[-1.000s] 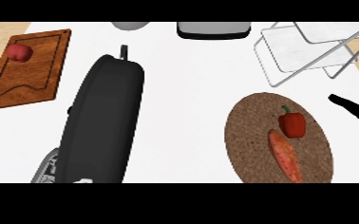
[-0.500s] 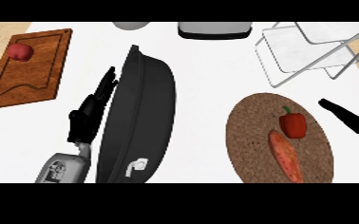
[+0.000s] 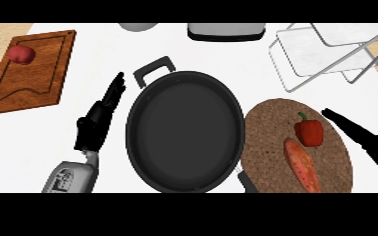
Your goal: Pick the sweet potato from the placemat and place it in the tiered shelf
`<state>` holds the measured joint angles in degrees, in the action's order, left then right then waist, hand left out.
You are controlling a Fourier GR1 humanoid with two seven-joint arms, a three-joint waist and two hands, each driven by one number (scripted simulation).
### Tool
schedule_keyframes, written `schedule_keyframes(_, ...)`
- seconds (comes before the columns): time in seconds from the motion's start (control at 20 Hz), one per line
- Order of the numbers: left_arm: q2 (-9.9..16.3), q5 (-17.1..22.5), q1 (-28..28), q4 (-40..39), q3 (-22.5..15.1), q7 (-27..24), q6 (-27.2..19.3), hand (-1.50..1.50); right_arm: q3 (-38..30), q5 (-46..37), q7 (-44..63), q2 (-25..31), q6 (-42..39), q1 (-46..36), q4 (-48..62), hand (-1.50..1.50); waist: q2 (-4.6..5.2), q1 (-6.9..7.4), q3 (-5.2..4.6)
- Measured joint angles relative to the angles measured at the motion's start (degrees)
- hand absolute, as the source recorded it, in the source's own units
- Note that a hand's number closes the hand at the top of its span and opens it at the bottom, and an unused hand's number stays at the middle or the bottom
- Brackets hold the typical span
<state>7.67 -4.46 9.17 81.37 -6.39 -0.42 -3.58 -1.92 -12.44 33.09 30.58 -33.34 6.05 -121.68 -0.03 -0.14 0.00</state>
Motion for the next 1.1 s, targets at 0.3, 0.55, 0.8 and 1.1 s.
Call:
schedule_keyframes(0.3, -0.7, -0.8, 0.4, 0.1, 1.2, 0.3, 0.8, 0.00, 0.1, -4.5, -0.3, -3.3, -2.4, -1.7, 2.3, -1.50, 0.01, 0.06, 0.00)
schedule_keyframes(0.55, -1.3, -1.5, 0.4, 0.9, 1.9, 1.3, 1.3, 0.00, 0.9, -8.9, -1.5, -6.2, -3.5, -1.2, 2.5, -1.50, 0.00, 0.05, -0.01)
schedule_keyframes(0.8, -1.8, -2.0, 1.0, 0.7, 2.9, 1.5, 1.7, 0.00, 1.5, -13.8, -4.3, -8.0, -3.6, -0.9, 5.0, -1.50, 0.01, 0.04, 0.00)
schedule_keyframes(1.1, -2.4, -2.8, 0.3, 3.3, 2.5, 3.3, 2.3, 0.00, 3.2, -19.0, -5.9, -10.4, -2.7, -1.8, 7.9, -1.50, 0.00, 0.10, 0.00)
